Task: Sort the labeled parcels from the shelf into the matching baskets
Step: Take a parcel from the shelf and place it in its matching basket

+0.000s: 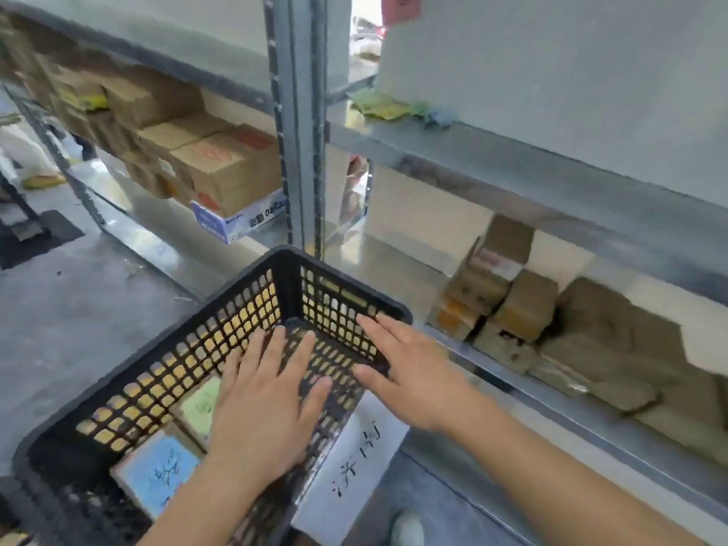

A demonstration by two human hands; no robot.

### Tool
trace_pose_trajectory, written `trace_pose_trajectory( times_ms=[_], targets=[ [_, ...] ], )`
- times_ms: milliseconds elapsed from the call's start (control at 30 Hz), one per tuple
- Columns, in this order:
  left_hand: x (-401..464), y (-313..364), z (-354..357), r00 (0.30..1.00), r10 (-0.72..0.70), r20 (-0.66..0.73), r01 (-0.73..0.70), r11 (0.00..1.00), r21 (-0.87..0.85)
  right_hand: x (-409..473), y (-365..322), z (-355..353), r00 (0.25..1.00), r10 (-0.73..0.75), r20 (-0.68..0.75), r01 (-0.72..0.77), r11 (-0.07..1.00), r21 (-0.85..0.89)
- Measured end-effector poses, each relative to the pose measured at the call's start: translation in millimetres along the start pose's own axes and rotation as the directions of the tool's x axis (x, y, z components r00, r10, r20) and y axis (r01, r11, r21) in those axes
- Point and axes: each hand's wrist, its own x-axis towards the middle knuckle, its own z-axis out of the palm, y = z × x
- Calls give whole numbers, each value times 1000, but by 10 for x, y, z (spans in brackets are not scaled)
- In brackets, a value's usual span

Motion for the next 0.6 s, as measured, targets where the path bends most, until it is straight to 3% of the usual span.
trace_pose_trajectory(
  times_ms=[300, 600],
  targets=[
    [248, 1410, 109, 929, 367, 42, -367, 930, -10, -1390, 1046, -359, 899, 420, -128, -393, 900, 188],
    [441, 3075, 478, 825, 554, 113, -554, 832, -39, -2383, 2256, -518, 753, 644, -139, -569, 742, 354]
  ],
)
